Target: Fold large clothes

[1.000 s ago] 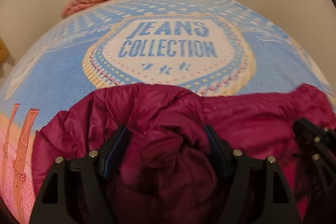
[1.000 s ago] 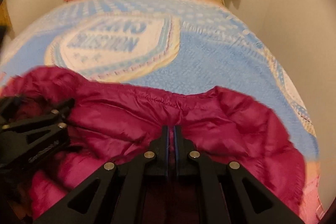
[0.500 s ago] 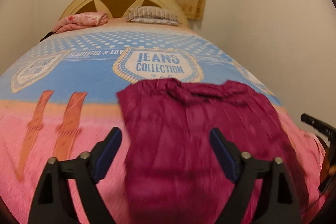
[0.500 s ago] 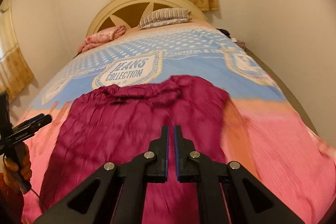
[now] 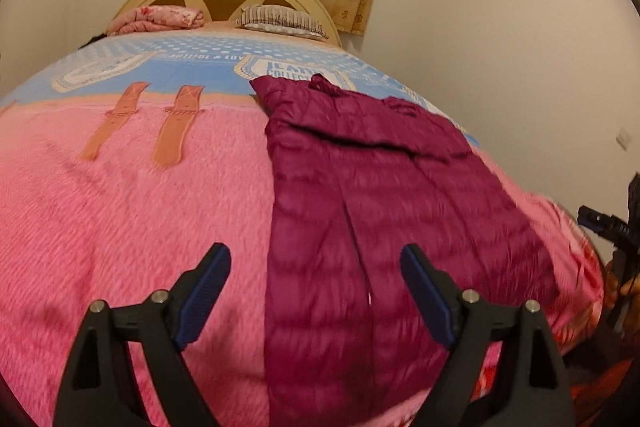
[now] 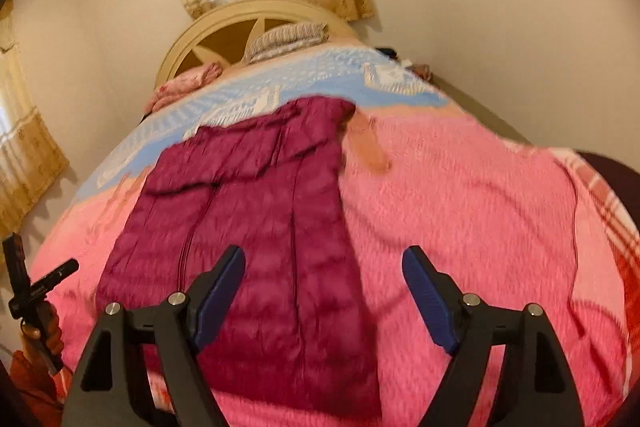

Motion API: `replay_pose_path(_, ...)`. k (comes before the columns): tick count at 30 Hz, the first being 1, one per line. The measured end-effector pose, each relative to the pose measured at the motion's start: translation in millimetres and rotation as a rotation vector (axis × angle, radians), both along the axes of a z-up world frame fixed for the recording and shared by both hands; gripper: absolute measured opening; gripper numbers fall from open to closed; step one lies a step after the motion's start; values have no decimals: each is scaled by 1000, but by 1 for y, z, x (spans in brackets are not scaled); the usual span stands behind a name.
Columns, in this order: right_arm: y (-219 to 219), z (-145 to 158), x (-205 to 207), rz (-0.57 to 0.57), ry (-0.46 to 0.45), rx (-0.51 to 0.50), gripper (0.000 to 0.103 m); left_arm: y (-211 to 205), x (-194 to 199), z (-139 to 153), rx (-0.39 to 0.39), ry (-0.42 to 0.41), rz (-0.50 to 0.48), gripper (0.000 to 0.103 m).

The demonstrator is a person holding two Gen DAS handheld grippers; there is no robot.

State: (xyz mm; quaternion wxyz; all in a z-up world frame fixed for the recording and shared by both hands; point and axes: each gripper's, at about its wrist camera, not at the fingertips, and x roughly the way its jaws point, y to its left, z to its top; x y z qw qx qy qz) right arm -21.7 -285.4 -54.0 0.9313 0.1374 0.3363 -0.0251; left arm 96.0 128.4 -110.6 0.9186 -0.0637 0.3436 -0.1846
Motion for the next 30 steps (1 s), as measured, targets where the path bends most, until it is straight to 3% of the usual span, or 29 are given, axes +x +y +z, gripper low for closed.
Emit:
replay_pose_path(5,16,-35,-18,50,115,-33,81,-4,-29,-28,-3,61,-43,93)
replay_pose_path(10,21,-64,-21,53,180,-45,81,3,-48,-45,-73,89,-78,93)
replay_pose_path(15,30,-80,-11,96,225,-62,77,-3,-48,-65,-25,145,-81,93)
replay_pose_path(16,33,-81,-10,109,235,-64,75,-5,-48,-69,-29,157,-93,93)
replay_pose_path(18,39,-90,-8,139,271,-48,52,-6,-49,-76,-42,173,-112,93)
replay_pose_path(20,44,-93,-10,137,279,-105,46,-7,-49,-81,-34,172,-121,93)
replay_pose_path(26,42,-93,-11,150,286,-94,46,-2,-49,-94,55,195,-75,93)
replay_pose_path(28,42,-92,-12,156,280,-92,46,8,-50,-91,0,187,-62,93)
replay_pose_path(30,46,-93,-10,172,274,-108,46,18,-44,-92,-103,205,-62,93)
